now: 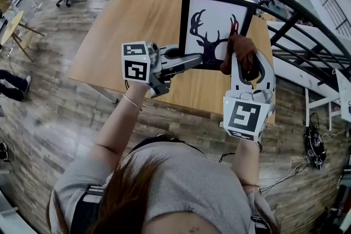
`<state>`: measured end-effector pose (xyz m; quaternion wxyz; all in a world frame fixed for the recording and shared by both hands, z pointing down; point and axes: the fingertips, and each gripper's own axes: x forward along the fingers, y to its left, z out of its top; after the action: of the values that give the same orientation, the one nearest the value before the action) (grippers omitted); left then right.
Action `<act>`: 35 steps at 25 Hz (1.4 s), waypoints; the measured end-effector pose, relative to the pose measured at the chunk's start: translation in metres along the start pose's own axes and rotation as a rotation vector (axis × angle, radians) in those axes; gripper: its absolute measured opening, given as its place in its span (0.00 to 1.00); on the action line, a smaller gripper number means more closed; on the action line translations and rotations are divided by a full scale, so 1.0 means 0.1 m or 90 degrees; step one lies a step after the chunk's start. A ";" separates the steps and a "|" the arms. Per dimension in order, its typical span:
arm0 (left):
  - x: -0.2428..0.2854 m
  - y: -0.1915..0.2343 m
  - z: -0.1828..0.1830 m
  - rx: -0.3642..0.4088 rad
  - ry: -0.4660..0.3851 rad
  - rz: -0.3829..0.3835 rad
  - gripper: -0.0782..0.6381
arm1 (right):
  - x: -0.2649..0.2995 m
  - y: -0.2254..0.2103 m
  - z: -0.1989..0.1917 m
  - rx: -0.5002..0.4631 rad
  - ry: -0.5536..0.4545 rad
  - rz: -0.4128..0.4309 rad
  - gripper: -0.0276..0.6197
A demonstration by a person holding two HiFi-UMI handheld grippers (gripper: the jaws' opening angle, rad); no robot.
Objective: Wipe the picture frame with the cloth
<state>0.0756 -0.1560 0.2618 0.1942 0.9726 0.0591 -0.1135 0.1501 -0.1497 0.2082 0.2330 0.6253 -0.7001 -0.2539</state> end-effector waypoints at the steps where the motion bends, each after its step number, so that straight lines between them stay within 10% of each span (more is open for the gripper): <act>1: 0.00 -0.01 0.01 -0.001 -0.002 -0.001 0.13 | -0.02 0.02 -0.02 0.001 0.002 0.004 0.25; 22: -0.01 0.11 -0.07 -0.029 0.007 0.012 0.13 | -0.15 0.51 -0.58 0.051 0.078 0.090 0.25; 35: -0.33 0.32 -0.58 -0.157 0.026 0.028 0.13 | -0.29 0.91 -0.81 0.180 0.103 0.169 0.25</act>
<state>0.0607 -0.1653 0.3334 0.3132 0.9446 0.0552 -0.0811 0.1366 -0.1184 0.3281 0.2297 0.5722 -0.7842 -0.0694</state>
